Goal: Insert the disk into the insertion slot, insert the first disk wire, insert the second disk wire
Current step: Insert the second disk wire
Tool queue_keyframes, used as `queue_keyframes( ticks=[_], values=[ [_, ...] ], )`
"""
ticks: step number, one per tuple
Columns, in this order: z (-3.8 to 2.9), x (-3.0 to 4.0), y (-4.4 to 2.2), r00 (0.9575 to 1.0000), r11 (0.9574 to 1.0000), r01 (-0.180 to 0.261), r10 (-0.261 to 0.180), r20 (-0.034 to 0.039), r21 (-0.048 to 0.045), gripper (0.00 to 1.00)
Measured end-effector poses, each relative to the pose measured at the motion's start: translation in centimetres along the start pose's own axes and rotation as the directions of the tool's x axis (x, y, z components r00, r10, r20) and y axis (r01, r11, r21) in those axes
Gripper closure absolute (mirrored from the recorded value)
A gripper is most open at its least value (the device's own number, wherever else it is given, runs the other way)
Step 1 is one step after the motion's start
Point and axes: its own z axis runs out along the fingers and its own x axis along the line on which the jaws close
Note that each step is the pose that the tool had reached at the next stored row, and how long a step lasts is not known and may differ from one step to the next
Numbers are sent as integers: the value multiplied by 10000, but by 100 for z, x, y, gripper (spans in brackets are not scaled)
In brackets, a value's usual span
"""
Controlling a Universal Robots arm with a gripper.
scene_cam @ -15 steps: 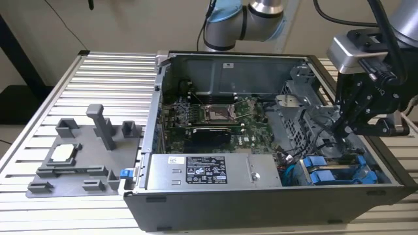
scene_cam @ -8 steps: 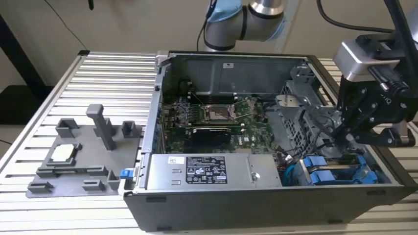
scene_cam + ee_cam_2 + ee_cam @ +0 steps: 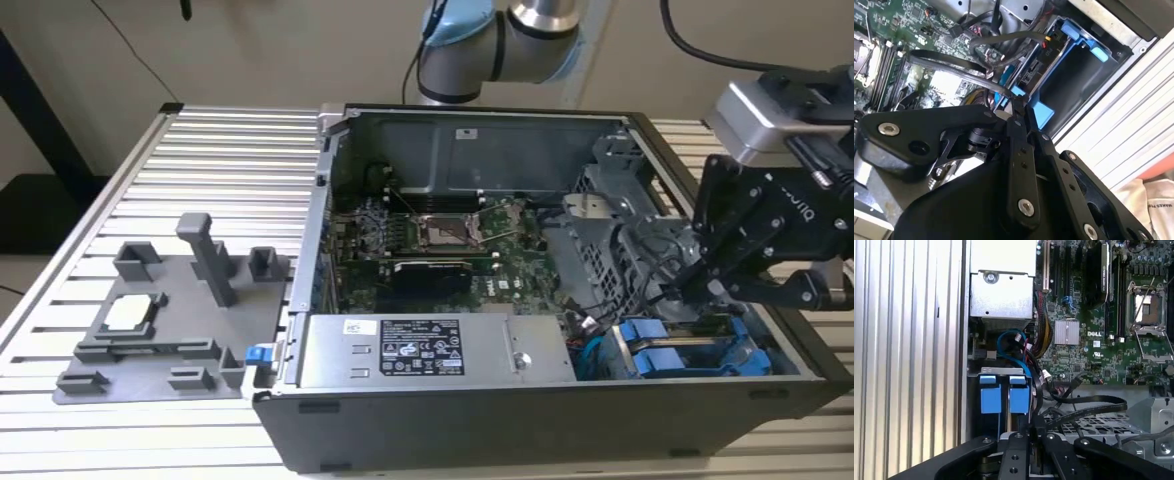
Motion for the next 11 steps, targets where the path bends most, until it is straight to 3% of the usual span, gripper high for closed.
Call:
queue_keyframes(
  ticks=[5, 7, 8, 11],
  values=[
    [22, 69, -77, 9999, 9999, 0, 1, 132, -100, 84],
    [33, 100, -95, 9997, 9999, 8, -5, 233, -109, 84],
    [37, 110, -98, 9995, 9999, 15, -11, 323, -108, 84],
    [45, 126, -100, 9971, 9999, 42, -34, 756, -100, 84]
  ],
)
